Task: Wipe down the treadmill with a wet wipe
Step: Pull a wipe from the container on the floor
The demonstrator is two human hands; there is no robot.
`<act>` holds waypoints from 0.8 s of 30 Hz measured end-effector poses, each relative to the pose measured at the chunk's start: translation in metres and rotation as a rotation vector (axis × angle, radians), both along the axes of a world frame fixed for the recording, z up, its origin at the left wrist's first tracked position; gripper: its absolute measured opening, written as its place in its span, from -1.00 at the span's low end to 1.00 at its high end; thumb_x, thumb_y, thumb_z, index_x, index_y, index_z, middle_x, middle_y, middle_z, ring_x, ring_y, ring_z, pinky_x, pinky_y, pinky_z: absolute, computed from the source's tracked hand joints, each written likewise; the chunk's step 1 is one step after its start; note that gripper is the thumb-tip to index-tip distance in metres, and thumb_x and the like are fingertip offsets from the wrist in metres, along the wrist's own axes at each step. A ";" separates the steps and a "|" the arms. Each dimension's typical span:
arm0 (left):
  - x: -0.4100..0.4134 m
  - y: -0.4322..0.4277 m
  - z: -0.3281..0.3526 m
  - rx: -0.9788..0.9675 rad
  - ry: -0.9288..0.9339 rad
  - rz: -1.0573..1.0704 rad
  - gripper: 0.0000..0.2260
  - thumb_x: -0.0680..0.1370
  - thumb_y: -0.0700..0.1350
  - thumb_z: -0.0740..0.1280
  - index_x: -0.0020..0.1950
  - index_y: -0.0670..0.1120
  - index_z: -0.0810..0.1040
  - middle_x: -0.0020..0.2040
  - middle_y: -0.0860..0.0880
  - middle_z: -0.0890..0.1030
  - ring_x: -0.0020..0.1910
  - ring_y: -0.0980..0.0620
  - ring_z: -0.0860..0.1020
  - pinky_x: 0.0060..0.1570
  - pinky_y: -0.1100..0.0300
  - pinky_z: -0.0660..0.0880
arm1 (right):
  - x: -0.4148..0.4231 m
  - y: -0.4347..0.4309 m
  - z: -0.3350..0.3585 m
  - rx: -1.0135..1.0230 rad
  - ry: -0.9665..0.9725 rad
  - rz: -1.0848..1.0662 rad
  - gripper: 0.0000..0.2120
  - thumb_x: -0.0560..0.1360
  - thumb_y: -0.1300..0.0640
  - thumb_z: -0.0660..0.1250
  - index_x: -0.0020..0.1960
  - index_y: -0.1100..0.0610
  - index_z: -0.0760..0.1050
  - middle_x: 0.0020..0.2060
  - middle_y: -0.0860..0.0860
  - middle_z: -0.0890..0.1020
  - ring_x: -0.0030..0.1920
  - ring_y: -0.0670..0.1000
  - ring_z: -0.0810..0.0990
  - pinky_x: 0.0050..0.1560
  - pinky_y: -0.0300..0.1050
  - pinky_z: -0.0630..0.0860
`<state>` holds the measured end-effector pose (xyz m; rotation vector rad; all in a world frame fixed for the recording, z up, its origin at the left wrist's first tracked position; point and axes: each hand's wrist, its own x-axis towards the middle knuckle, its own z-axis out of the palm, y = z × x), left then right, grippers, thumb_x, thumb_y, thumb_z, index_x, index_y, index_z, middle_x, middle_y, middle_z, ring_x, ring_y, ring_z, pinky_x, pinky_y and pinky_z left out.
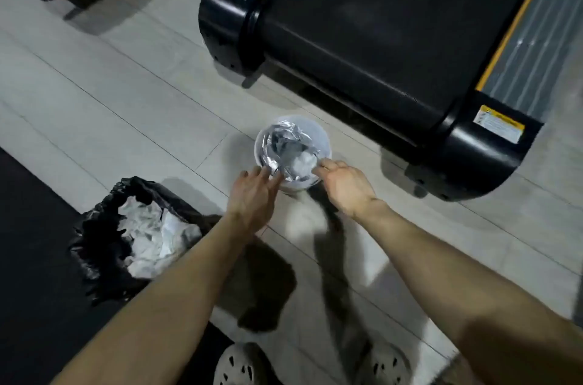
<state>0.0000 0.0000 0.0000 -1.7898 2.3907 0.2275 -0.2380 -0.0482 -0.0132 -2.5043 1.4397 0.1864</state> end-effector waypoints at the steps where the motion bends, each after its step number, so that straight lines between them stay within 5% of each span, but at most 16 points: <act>1: 0.003 -0.009 -0.012 -0.039 0.005 -0.019 -0.54 0.64 -0.11 0.30 0.56 -0.07 0.41 0.38 -0.18 0.55 0.25 -0.21 0.55 0.17 -0.13 0.54 | 0.001 -0.006 -0.011 -0.001 -0.013 0.027 -0.64 0.63 0.22 0.27 0.40 0.03 0.54 0.28 0.02 0.57 0.25 0.19 0.57 0.19 0.10 0.58; 4: 0.013 -0.032 -0.034 -0.112 -0.009 -0.125 -0.58 0.64 -0.11 0.33 0.51 -0.02 0.48 0.41 -0.14 0.52 0.29 -0.21 0.55 0.15 -0.12 0.55 | 0.004 -0.015 -0.037 -0.028 -0.067 0.097 -0.69 0.60 0.15 0.37 0.32 -0.03 0.61 0.14 -0.03 0.63 0.18 0.15 0.51 0.11 0.08 0.58; 8: 0.019 -0.033 -0.049 -0.108 0.025 -0.161 -0.63 0.66 -0.07 0.11 0.40 0.06 0.57 0.33 -0.08 0.54 0.18 -0.17 0.60 0.10 -0.05 0.54 | -0.007 -0.011 -0.071 -0.144 -0.192 0.122 -0.82 0.51 0.18 0.42 0.07 0.01 0.69 -0.12 -0.06 0.64 0.03 0.10 0.47 -0.01 0.05 0.58; 13: 0.025 -0.001 -0.047 -0.047 -0.078 -0.280 -0.55 0.56 -0.10 0.18 0.42 0.08 0.57 0.19 0.00 0.61 0.17 -0.12 0.57 0.26 -0.02 0.44 | -0.041 0.023 -0.066 -0.107 -0.163 0.274 -0.82 0.54 0.05 0.34 0.07 -0.07 0.69 -0.08 -0.17 0.65 0.10 0.01 0.45 0.14 -0.04 0.46; 17: 0.031 0.017 -0.042 -0.077 -0.117 -0.367 -0.72 0.56 -0.07 0.27 0.16 0.16 0.70 0.18 0.00 0.57 0.20 -0.12 0.52 0.20 -0.02 0.46 | -0.043 0.040 -0.044 -0.055 -0.179 0.239 -0.78 0.54 0.01 0.24 -0.24 -0.01 0.58 -0.29 -0.12 0.61 -0.07 0.02 0.50 0.03 -0.02 0.48; 20: 0.034 0.028 -0.048 -0.133 -0.074 -0.415 -0.69 0.60 -0.09 0.16 0.02 0.09 0.72 0.09 0.00 0.63 0.16 -0.13 0.58 0.16 -0.05 0.51 | -0.011 0.016 -0.040 0.116 -0.181 0.117 -0.82 0.58 0.10 0.23 -0.12 0.03 0.59 -0.14 -0.04 0.66 -0.07 0.05 0.59 0.02 0.02 0.58; 24: 0.035 0.048 -0.056 -0.123 -0.062 -0.383 -0.60 0.65 -0.05 0.08 0.23 0.05 0.69 0.13 0.00 0.65 0.16 -0.13 0.58 0.24 -0.05 0.48 | 0.017 -0.002 -0.047 0.300 -0.056 0.189 -0.91 0.46 0.18 0.35 -0.21 0.06 0.49 -0.32 -0.05 0.56 -0.27 0.06 0.54 -0.21 -0.04 0.47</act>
